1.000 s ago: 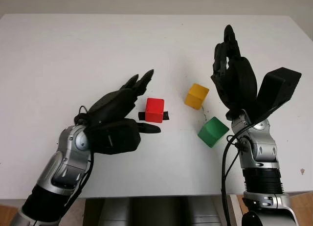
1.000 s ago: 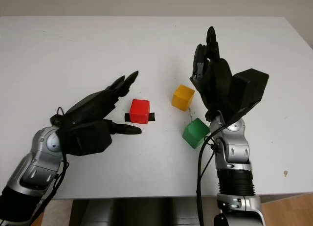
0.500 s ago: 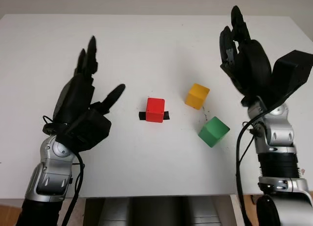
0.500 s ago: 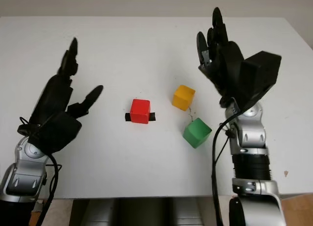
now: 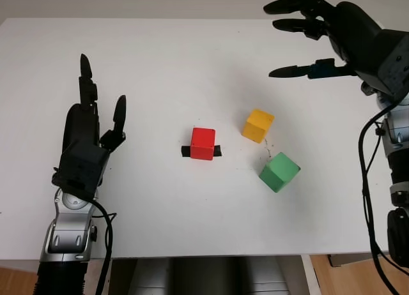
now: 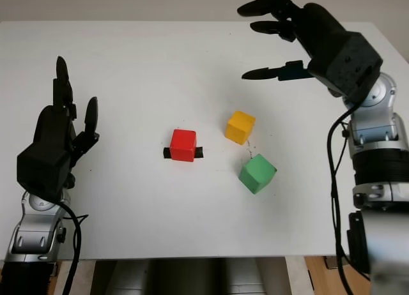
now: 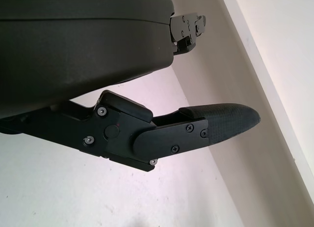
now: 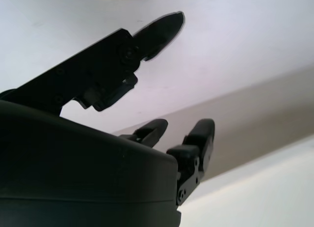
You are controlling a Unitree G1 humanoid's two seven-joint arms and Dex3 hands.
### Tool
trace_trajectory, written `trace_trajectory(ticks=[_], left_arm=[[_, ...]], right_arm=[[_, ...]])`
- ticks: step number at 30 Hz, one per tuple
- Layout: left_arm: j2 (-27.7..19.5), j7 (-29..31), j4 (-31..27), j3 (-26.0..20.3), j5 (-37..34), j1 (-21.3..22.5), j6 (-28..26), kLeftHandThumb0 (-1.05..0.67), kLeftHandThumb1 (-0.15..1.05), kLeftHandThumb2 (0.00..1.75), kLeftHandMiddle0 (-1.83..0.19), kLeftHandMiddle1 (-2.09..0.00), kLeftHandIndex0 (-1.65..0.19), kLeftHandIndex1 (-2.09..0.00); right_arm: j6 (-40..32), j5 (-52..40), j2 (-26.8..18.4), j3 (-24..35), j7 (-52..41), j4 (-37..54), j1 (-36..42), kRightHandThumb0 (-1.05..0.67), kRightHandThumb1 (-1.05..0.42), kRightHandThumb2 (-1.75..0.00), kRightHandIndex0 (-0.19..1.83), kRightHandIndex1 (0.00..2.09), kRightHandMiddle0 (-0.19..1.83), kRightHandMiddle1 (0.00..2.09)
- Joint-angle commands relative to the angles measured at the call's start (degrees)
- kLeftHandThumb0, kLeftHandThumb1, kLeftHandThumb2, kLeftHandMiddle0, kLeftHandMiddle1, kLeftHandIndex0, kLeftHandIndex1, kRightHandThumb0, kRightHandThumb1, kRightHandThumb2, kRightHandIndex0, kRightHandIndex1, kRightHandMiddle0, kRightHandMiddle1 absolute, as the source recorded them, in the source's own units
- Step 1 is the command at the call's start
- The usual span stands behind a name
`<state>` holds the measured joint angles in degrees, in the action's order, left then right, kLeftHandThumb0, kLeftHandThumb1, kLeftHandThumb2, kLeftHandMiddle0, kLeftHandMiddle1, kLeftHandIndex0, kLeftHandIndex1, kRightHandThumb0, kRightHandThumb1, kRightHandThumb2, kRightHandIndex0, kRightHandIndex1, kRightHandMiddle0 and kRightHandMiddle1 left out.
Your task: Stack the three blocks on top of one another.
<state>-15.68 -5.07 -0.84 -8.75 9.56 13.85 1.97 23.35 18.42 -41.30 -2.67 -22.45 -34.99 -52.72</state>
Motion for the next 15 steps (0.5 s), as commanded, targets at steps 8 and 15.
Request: trace_trajectory(ticks=[8, 15], left_arm=[[0.1, -0.3, -0.66, -0.23, -0.16, -0.47, 1.38, -0.75, 1.05, 0.68, 0.19, 0.0, 0.19, 0.0], [0.3, -0.3, -0.15, 0.27, -0.23, 0.27, 2.08, -0.75, 1.05, 0.67, 0.19, 0.0, 0.19, 0.0]], right_arm=[[11.87, 13.05, -6.13, -8.54, 1.79, -3.14, -7.11, -0.46, -0.62, -0.05, 0.65, 0.11, 0.71, 0.12], [21.84, 23.53, -7.76, -15.03, 7.67, -7.95, -11.12, -0.52, -0.65, -0.06, 0.69, 0.09, 0.74, 0.08]])
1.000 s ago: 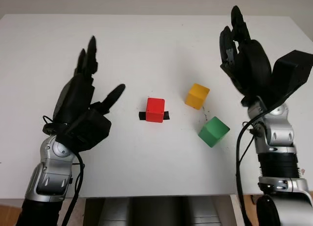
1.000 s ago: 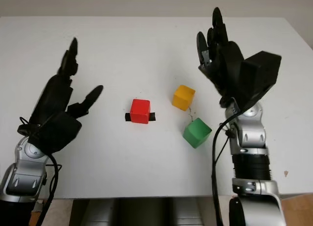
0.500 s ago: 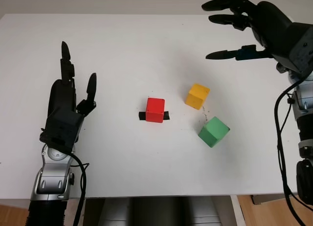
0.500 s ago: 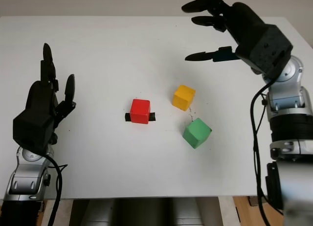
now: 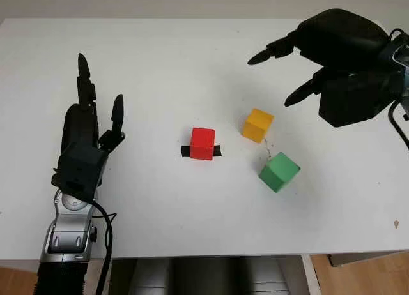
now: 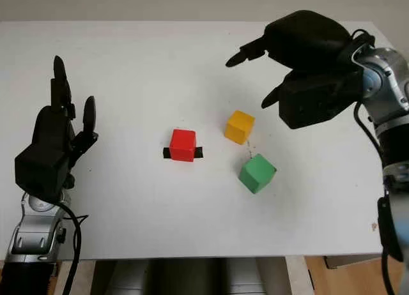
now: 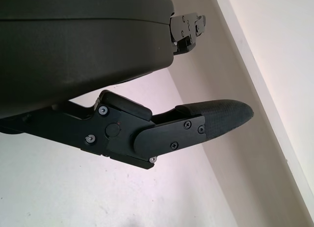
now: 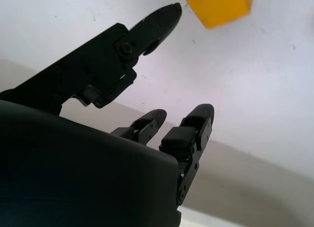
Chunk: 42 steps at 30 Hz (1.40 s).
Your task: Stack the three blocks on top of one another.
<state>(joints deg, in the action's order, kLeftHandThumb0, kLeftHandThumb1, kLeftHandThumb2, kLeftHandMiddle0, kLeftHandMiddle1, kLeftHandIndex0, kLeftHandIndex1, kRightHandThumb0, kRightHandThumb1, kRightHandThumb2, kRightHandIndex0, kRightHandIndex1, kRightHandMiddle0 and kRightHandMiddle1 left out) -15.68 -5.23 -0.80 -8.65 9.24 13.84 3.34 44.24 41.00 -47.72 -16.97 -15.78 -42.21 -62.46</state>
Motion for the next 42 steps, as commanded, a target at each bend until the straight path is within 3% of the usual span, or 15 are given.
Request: trace_trajectory(ticks=[1, 11, 26, 42], left_arm=[[0.42, -0.15, -0.08, 0.3, 0.08, 0.43, 0.7, -0.74, 1.05, 0.67, 0.19, 0.0, 0.19, 0.0], [0.25, -1.16, 0.26, 1.53, 2.94, 0.67, 0.16, -0.76, 1.05, 0.66, 0.19, 0.0, 0.19, 0.0], [0.0, -2.24, 0.13, 2.49, 6.61, -0.14, -0.46, -0.77, 1.05, 0.68, 0.18, -0.05, 0.17, -0.03], [0.03, -1.39, 0.52, 2.48, 5.58, -0.15, 0.33, -0.77, 1.05, 0.66, 0.19, -0.03, 0.19, -0.03]], right_arm=[[1.8, 1.96, -1.2, -1.31, 2.44, -1.4, -1.43, -0.52, -0.65, -0.06, 0.69, 0.08, 0.74, 0.08], [3.42, 8.75, 1.23, -6.99, 10.92, -4.9, -1.41, -0.45, -0.69, -0.06, 0.64, 0.05, 0.71, 0.06], [5.42, 11.64, 3.91, -12.4, 18.48, -11.76, -1.19, -0.42, -0.73, -0.06, 0.63, 0.05, 0.69, 0.05], [4.79, 15.29, 4.36, -16.63, 25.03, -16.0, -2.41, -0.37, -0.75, -0.06, 0.67, 0.06, 0.78, 0.08]])
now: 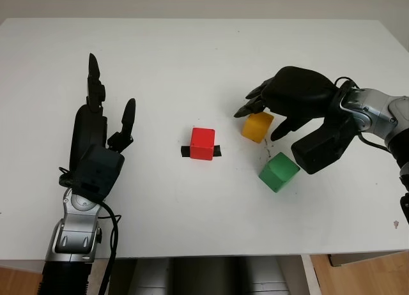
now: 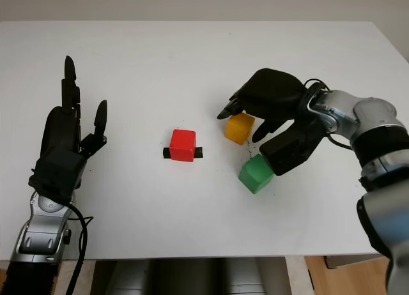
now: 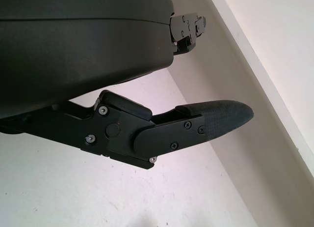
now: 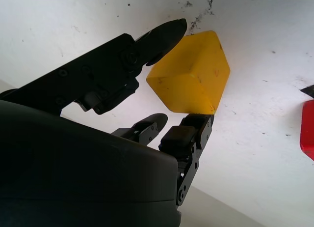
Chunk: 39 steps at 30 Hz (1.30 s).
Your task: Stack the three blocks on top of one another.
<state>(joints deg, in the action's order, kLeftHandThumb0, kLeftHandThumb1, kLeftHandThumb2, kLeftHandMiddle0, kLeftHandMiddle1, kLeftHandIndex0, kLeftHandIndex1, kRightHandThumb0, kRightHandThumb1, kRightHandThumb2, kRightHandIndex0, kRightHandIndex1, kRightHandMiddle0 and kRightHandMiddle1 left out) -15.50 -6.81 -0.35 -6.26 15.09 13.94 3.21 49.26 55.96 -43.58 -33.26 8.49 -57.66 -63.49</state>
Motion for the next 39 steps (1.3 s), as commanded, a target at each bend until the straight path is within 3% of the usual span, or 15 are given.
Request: trace_trajectory(ticks=[1, 7, 8, 10, 13, 21, 29, 35, 39], left_arm=[[-0.16, 0.18, -0.14, 0.17, -0.02, -0.34, 0.13, -0.77, 1.05, 0.66, 0.19, -0.02, 0.19, -0.02], [-0.06, -0.17, -0.64, 0.35, 0.94, -0.82, -0.26, -0.77, 1.05, 0.67, 0.19, -0.02, 0.19, -0.02], [0.05, -0.2, -0.59, 0.29, 0.87, -0.86, -0.19, -0.77, 1.05, 0.67, 0.19, -0.02, 0.19, -0.02], [0.17, -0.18, -0.56, 0.13, 0.63, -0.85, -0.21, -0.77, 1.05, 0.67, 0.19, -0.01, 0.19, -0.02], [0.08, -0.14, -0.38, 0.02, 0.32, -0.76, 0.32, -0.76, 1.05, 0.66, 0.19, -0.01, 0.19, -0.01], [0.01, -0.26, -1.19, 0.26, 1.2, -1.01, -1.45, -0.77, 1.05, 0.65, 0.19, 0.0, 0.19, -0.02], [0.06, 0.48, -1.55, 0.14, 0.48, -1.32, -1.64, -0.75, 1.05, 0.62, 0.18, -0.03, 0.19, -0.01], [0.09, 0.5, -1.66, 0.32, 0.67, -1.4, -1.81, -0.75, 1.05, 0.62, 0.19, 0.0, 0.19, -0.01], [0.31, 0.32, -1.7, 0.36, 0.67, -1.47, -1.9, -0.75, 1.05, 0.62, 0.18, -0.02, 0.19, -0.01]], right_arm=[[-0.27, 0.64, 0.23, -0.59, 1.36, -0.74, -1.49, -0.37, -0.75, -0.06, 0.67, 0.07, 0.79, 0.09], [0.0, 2.5, 0.45, -2.2, 6.49, -2.31, -2.06, -0.33, -0.81, -0.08, 0.75, 0.1, 0.96, 0.18], [-0.07, 2.68, 0.55, -2.45, 7.05, -2.68, -2.17, -0.33, -0.83, -0.07, 0.76, 0.1, 0.96, 0.27], [-0.39, 2.79, 0.77, -2.7, 7.93, -3.35, -2.33, -0.32, -0.88, -0.06, 0.76, 0.09, 0.75, 0.79], [-0.85, 2.37, 1.1, -2.63, 8.14, -4.26, -2.43, -0.31, -0.91, -0.06, 0.73, 0.06, 0.6, 1.09], [-0.57, -1.28, 2.05, -0.86, 5.97, -6.46, -2.17, -0.3, -0.91, -0.05, 0.69, 0.04, 0.56, 1.13], [-3.38, -22.34, 4.85, 9.93, -15.61, -5.55, -0.07, -0.29, -0.94, -0.06, 0.58, 0.01, 0.46, 1.17], [-10.23, -35.24, 7.28, 17.16, -27.53, 2.41, 2.09, -0.28, -0.91, -0.05, 0.57, 0.01, 0.48, 1.18], [-16.72, -43.05, 9.17, 20.92, -35.64, 9.42, 3.84, -0.32, -0.93, -0.06, 0.5, 0.0, 0.43, 1.34]])
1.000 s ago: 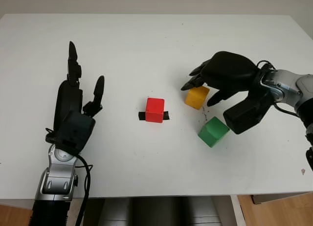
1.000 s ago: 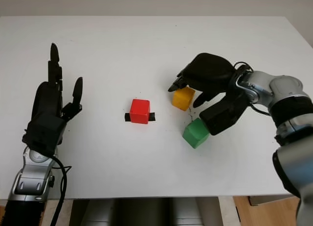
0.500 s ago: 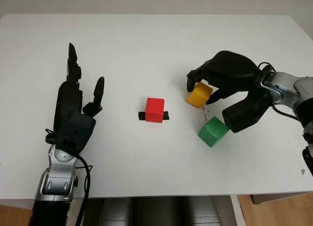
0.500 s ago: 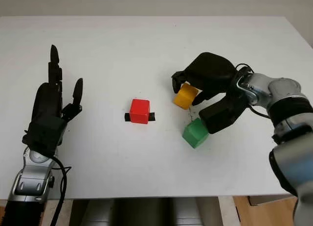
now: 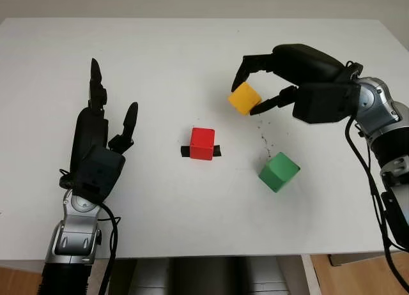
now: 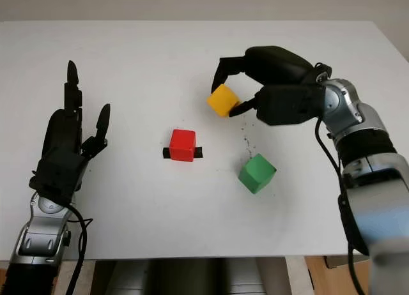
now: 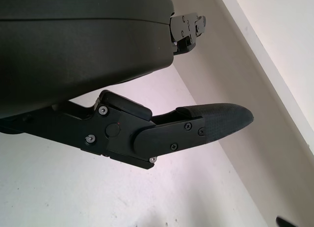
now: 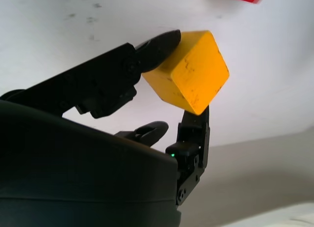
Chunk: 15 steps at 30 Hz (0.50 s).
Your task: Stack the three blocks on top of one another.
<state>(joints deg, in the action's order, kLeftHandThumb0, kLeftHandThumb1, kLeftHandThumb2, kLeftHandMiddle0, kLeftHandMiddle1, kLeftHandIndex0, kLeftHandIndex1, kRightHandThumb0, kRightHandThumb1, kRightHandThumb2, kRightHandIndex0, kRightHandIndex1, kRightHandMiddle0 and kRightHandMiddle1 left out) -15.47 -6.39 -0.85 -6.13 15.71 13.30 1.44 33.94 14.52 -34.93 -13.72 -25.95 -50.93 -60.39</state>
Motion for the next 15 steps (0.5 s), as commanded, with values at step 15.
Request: trace_trajectory(ticks=[15], left_arm=[[0.68, -0.57, -2.32, 0.98, 1.31, -1.84, -0.79, -0.75, 1.05, 0.65, 0.19, 0.0, 0.19, -0.01]], right_arm=[[-39.84, -19.3, 11.33, 9.27, -7.86, 29.32, 13.09, -0.4, -0.98, -0.06, 0.28, 0.0, 0.23, 1.69]])
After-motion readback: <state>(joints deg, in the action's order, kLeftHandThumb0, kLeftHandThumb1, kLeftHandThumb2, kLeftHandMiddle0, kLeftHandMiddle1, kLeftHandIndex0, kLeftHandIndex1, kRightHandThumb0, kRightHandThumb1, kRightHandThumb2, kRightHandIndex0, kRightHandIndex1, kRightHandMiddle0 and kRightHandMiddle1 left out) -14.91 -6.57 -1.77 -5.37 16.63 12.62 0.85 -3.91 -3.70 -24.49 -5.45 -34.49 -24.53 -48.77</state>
